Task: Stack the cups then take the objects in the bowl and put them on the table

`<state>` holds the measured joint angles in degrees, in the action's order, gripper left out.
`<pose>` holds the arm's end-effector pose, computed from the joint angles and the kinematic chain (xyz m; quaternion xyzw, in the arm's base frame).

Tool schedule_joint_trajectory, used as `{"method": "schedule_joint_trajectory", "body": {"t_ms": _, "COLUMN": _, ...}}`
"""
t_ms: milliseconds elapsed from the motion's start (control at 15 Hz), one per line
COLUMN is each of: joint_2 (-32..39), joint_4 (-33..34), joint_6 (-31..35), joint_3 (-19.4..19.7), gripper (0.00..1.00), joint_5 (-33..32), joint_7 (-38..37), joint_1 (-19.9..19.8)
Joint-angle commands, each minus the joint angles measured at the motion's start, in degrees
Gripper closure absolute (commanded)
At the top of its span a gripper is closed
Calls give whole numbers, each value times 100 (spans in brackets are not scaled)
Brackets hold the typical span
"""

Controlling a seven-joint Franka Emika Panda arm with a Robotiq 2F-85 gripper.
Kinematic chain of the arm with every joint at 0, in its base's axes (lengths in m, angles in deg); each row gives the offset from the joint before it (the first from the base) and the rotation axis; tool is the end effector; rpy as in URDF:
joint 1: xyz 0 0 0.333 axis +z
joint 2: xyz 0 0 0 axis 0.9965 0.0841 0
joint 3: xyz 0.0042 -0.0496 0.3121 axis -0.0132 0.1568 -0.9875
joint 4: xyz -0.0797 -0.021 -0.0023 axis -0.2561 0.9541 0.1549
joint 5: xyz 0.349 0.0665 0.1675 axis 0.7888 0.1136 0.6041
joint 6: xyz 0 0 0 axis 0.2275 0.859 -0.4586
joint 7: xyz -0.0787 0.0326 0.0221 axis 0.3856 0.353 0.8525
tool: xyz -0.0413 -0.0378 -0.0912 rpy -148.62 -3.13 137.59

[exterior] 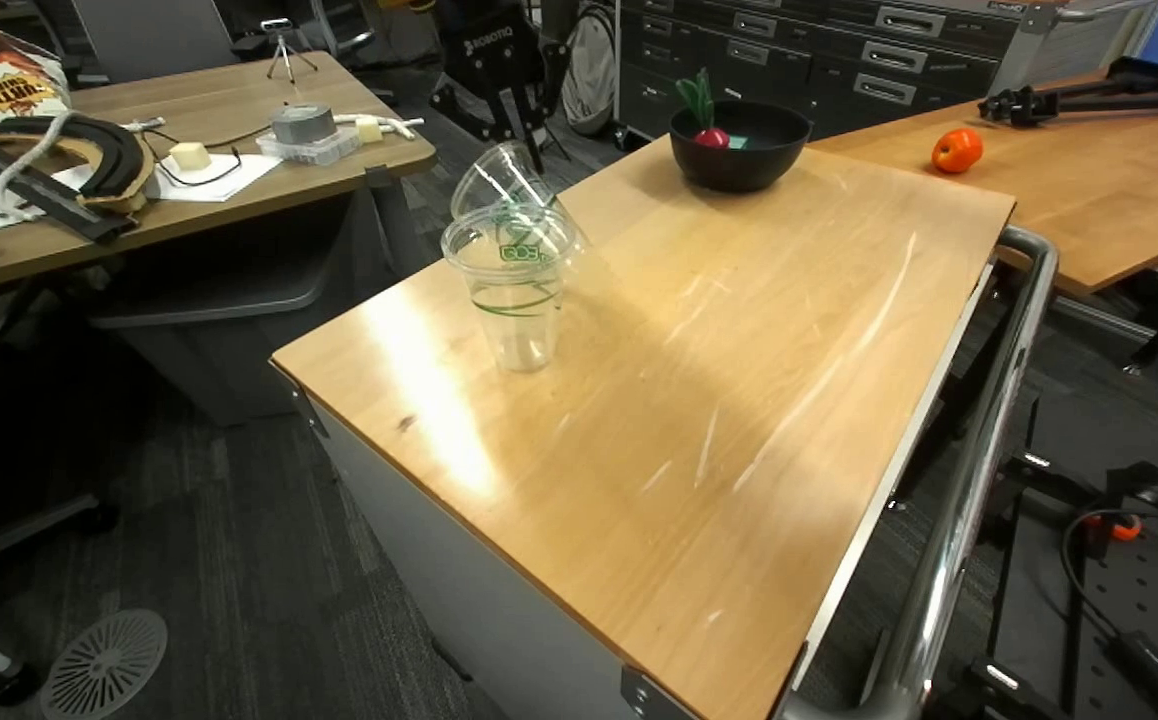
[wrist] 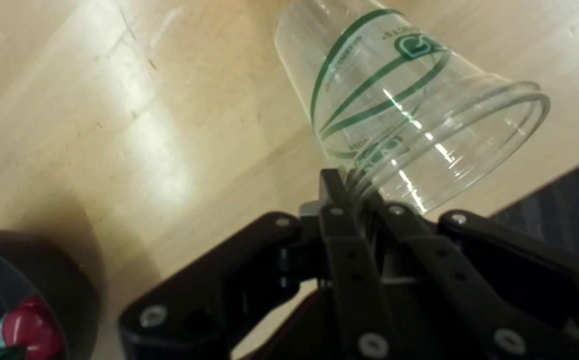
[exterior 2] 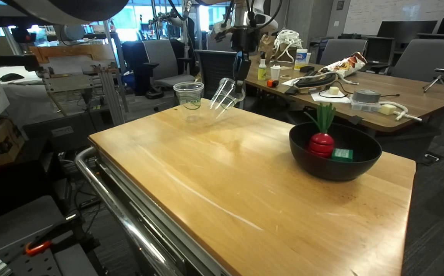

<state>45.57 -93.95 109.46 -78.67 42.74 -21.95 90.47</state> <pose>0.7483 0.0528 0.3730 0.9286 -0.3419 -0.1095 0.0944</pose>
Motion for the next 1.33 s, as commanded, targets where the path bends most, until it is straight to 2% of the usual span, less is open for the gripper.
{"method": "schedule_joint_trajectory", "body": {"t_ms": 0, "joint_2": -574, "joint_4": -255, "joint_6": 796, "joint_3": 55, "gripper": 98, "joint_5": -153, "joint_7": -29, "joint_1": 113}}
{"method": "schedule_joint_trajectory", "body": {"t_ms": 333, "joint_2": -1459, "joint_4": -905, "joint_6": 2234, "joint_3": 49, "gripper": 98, "joint_5": -217, "joint_7": -6, "joint_1": 205}}
{"method": "schedule_joint_trajectory", "body": {"t_ms": 467, "joint_2": -1930, "joint_4": -1477, "joint_6": 3015, "joint_3": 74, "gripper": 98, "joint_5": -219, "joint_7": -155, "joint_1": 221}}
{"method": "schedule_joint_trajectory", "body": {"t_ms": 867, "joint_2": -2770, "joint_4": -2984, "joint_6": 5356, "joint_3": -99, "gripper": 98, "joint_5": -23, "joint_7": -180, "joint_1": 189}}
{"method": "schedule_joint_trajectory", "body": {"t_ms": 1067, "joint_2": -3197, "joint_4": -3788, "joint_6": 6006, "joint_3": -126, "gripper": 98, "joint_5": -66, "joint_7": -185, "joint_1": 196}}
{"method": "schedule_joint_trajectory", "body": {"t_ms": 1267, "joint_2": -3691, "joint_4": -4590, "joint_6": 6292, "joint_3": -220, "gripper": 98, "joint_5": -2, "joint_7": 65, "joint_1": 128}}
